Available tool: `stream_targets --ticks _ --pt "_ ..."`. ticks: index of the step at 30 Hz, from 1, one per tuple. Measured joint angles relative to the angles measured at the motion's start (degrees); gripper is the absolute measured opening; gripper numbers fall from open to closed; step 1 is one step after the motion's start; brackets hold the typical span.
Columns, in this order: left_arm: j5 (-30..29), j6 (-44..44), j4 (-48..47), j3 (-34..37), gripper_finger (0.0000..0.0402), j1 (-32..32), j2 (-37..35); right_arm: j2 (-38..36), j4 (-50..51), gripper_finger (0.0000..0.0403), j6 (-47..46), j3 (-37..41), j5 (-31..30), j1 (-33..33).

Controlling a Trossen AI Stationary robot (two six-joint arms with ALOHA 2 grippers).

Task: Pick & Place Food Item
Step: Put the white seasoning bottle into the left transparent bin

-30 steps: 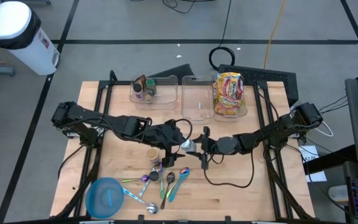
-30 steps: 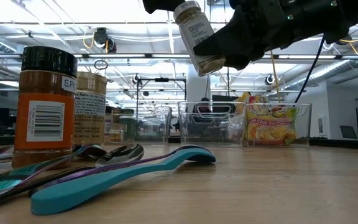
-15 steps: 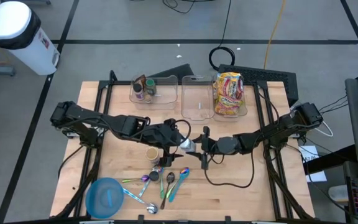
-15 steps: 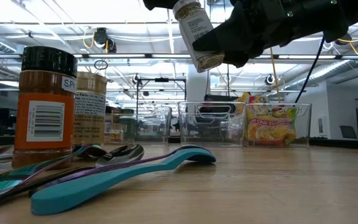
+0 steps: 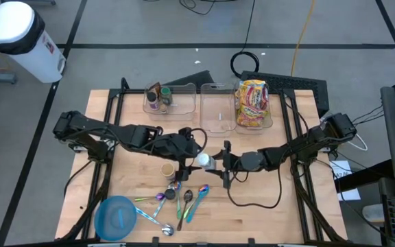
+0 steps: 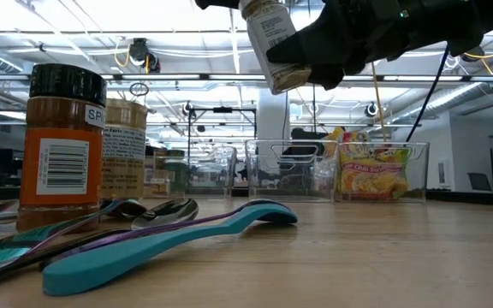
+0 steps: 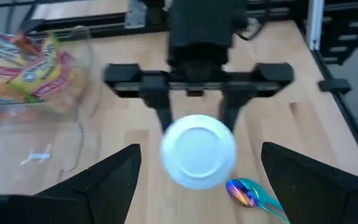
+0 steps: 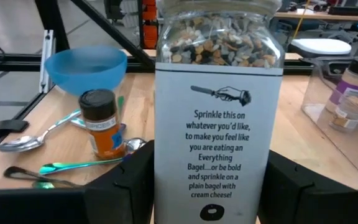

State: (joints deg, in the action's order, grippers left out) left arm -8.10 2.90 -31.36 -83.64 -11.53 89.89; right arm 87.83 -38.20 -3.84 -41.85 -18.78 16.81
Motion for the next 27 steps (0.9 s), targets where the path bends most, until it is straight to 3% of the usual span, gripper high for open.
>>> stream_targets --ticks 5,13,27 --pt "-2.0 1.2 0.4 0.0 0.034 0.0 0.2 0.0 -1.2 0.0189 0.5 0.0 -0.4 0.9" --pt "5.3 2.8 1.6 0.0 0.034 0.0 1.8 0.1 -1.7 0.0189 1.6 0.1 -0.5 0.9" --pt "3.8 1.8 3.2 -0.1 0.034 0.7 4.4 0.1 -2.7 0.0189 2.0 0.1 -0.6 0.9"
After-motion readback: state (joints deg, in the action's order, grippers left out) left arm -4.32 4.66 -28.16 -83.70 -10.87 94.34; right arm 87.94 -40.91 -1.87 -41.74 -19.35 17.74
